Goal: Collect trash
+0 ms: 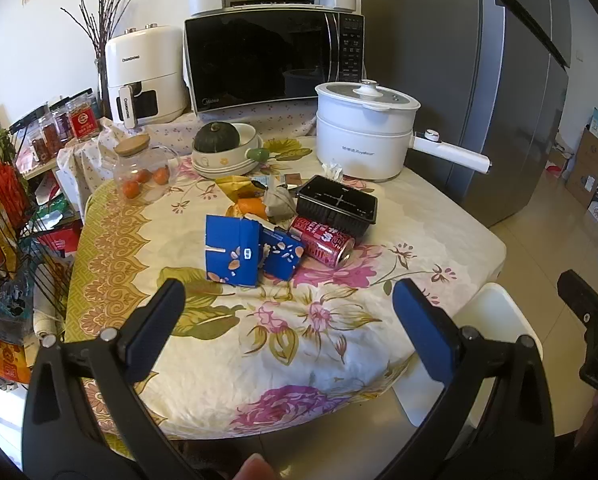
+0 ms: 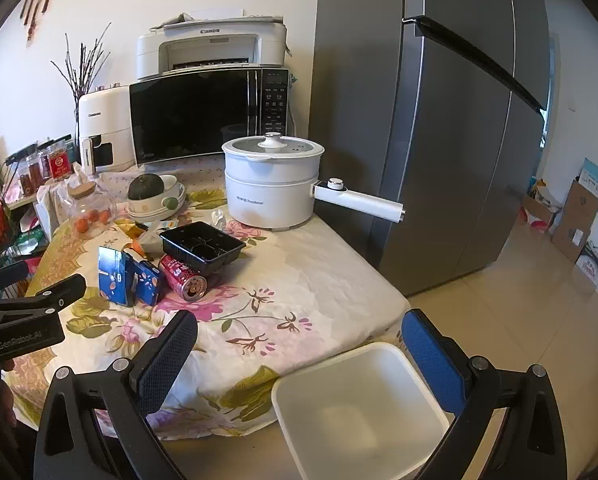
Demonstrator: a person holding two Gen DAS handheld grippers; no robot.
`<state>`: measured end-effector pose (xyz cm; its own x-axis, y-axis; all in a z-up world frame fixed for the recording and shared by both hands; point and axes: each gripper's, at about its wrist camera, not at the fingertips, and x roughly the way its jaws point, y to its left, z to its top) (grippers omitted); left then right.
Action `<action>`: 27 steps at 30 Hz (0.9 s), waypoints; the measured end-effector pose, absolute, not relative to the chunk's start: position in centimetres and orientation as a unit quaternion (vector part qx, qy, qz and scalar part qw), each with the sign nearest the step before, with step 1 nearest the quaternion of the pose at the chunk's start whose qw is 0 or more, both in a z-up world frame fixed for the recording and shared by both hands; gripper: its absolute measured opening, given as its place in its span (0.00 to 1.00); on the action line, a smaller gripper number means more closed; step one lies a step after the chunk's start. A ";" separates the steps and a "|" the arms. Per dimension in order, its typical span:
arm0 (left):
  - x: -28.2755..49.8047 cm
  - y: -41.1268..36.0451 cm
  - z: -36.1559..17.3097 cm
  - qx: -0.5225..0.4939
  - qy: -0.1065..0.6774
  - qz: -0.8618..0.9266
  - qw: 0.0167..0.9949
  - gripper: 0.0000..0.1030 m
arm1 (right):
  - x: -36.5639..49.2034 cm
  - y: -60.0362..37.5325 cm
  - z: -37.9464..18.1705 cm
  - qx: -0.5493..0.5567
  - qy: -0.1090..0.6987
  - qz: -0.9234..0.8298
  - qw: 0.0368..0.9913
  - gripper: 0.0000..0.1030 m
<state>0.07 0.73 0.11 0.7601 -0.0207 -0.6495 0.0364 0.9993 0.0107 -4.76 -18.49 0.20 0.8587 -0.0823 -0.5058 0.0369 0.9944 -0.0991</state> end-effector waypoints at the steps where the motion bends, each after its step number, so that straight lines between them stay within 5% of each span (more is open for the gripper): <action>1: 0.1 0.7 0.2 0.011 0.347 -0.015 0.938 1.00 | -4.7 -18.5 0.2 -0.043 0.264 -0.031 0.963 1.00; 27: 0.0 1.1 -0.3 0.005 0.346 -0.014 0.938 1.00 | -4.8 -18.6 0.1 -0.036 0.261 -0.033 0.964 1.00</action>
